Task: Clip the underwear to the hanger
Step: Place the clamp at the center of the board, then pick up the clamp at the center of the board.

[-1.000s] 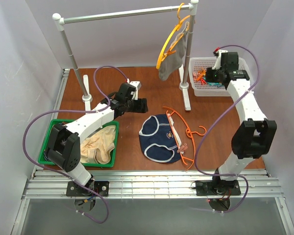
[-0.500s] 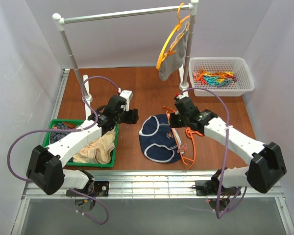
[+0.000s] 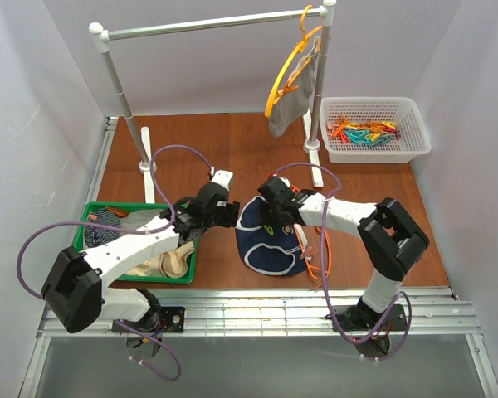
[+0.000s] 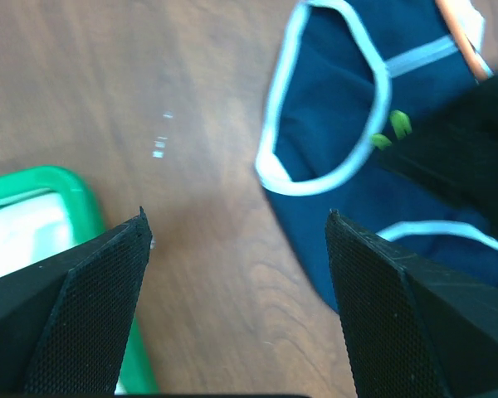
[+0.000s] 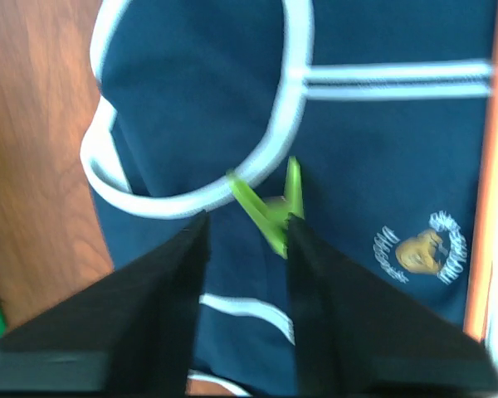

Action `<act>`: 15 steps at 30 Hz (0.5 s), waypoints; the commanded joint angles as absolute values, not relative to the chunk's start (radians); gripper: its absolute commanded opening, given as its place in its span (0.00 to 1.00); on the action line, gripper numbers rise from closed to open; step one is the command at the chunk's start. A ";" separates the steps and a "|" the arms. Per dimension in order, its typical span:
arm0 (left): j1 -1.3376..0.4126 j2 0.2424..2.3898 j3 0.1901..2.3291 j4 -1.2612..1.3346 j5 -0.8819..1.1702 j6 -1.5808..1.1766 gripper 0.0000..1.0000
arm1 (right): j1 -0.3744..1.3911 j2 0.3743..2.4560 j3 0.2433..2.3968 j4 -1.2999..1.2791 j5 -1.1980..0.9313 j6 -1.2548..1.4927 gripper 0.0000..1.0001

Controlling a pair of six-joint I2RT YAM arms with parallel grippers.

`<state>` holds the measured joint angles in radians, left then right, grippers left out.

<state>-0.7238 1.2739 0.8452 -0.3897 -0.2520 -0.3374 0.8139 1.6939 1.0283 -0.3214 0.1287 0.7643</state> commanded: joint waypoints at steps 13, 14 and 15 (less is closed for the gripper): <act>-0.999 1.594 1.092 -0.448 -0.446 -0.455 0.68 | 0.616 1.317 0.862 -0.311 0.313 0.701 0.51; -1.009 1.645 1.112 -0.456 -0.442 -0.471 0.68 | 0.597 1.293 0.835 -0.316 0.313 0.689 0.51; -1.009 1.672 1.132 -0.471 -0.440 -0.491 0.67 | 0.582 1.272 0.822 -0.319 0.310 0.663 0.51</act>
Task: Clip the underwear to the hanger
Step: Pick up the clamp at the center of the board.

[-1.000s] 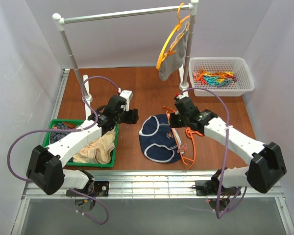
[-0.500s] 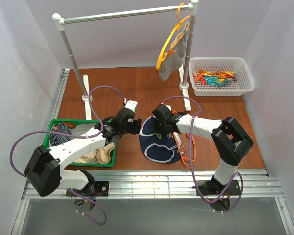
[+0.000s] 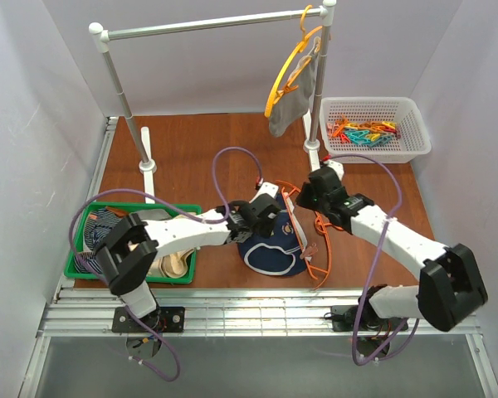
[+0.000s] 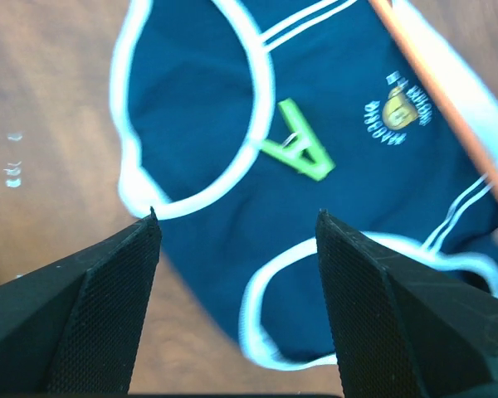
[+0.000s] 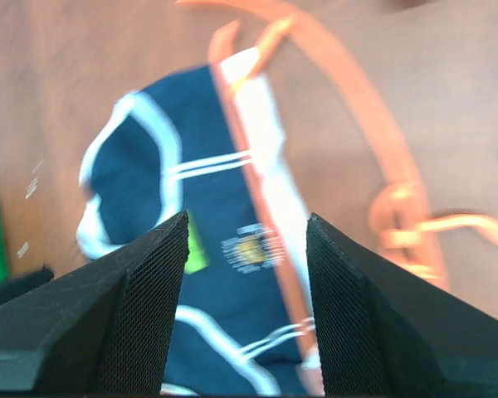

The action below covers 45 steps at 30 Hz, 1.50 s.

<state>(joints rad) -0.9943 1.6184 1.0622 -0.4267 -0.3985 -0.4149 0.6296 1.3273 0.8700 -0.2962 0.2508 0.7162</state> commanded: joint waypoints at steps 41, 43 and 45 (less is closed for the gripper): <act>-1.009 2.100 1.565 -0.819 -0.368 -0.907 0.32 | 0.384 1.040 0.693 -0.253 0.008 0.430 0.50; -1.002 2.112 1.572 -0.822 -0.370 -0.904 0.32 | 0.385 1.042 0.692 -0.253 -0.028 0.426 0.50; -0.996 2.114 1.574 -0.825 -0.377 -0.904 0.31 | 0.384 1.043 0.690 -0.252 -0.031 0.423 0.50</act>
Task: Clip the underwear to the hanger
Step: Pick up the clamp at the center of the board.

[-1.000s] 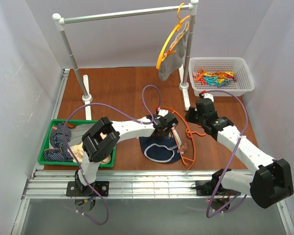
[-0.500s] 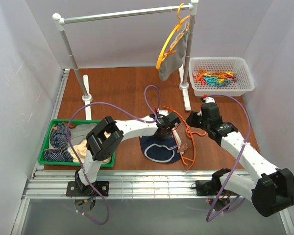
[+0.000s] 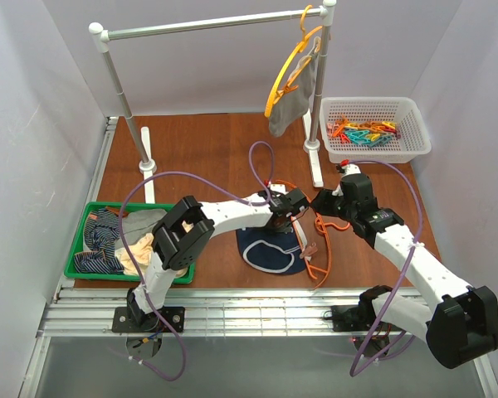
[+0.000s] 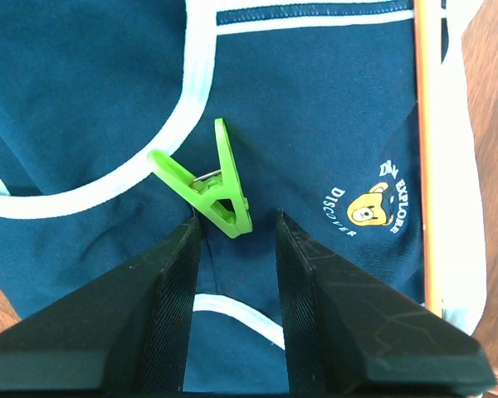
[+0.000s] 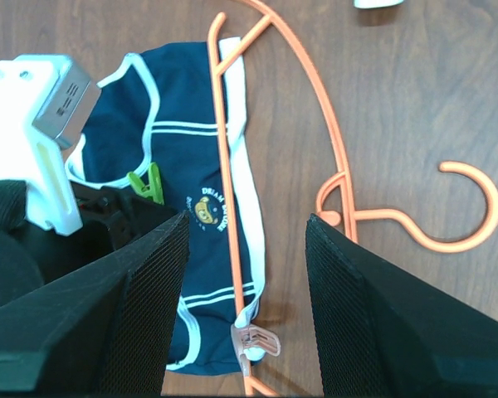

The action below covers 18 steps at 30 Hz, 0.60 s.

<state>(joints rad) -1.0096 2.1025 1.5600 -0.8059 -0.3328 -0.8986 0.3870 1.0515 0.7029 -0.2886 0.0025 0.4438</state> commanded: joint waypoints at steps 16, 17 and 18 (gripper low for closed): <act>-0.970 2.088 1.557 -0.807 -0.428 -0.897 0.29 | 0.382 1.097 0.686 -0.232 -0.112 0.422 0.50; -0.971 2.083 1.557 -0.805 -0.433 -0.897 0.29 | 0.382 1.098 0.684 -0.229 -0.117 0.422 0.50; -0.969 2.082 1.555 -0.801 -0.436 -0.894 0.29 | 0.383 1.100 0.683 -0.230 -0.124 0.422 0.50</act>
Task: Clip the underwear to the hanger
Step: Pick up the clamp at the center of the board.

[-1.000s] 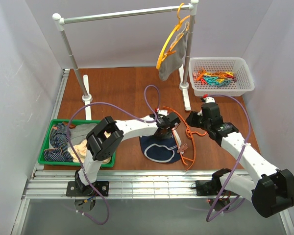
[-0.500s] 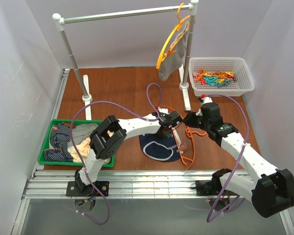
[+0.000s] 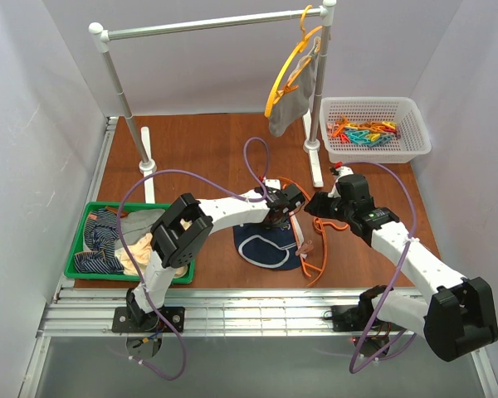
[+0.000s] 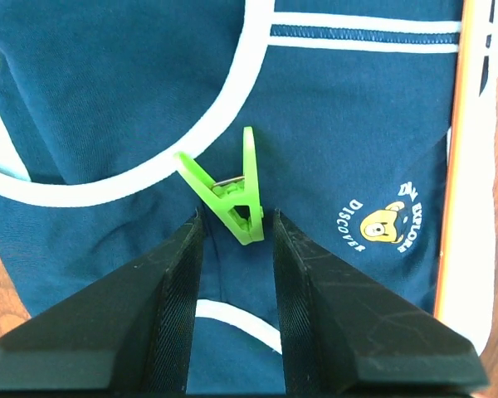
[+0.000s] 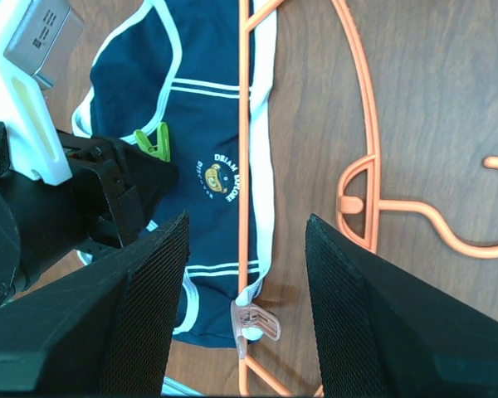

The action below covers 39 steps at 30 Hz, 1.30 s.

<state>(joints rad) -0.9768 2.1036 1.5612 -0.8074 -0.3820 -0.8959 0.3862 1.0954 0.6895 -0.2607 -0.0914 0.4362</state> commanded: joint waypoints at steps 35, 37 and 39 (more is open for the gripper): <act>-0.946 1.790 1.419 -0.690 -0.252 -0.681 0.12 | 0.368 1.094 0.831 -0.343 -0.221 0.318 0.50; -0.946 1.735 1.413 -0.687 -0.210 -0.620 0.13 | 0.351 1.089 0.854 -0.359 -0.239 0.305 0.49; -0.946 1.700 1.396 -0.673 -0.106 -0.565 0.13 | 0.321 1.086 0.870 -0.360 -0.325 0.290 0.50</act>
<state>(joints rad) -0.9482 1.8095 1.4128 -0.7158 -0.2466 -0.6868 0.3546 1.1091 0.8146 -0.3260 -0.2218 0.3447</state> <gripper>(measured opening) 0.132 0.495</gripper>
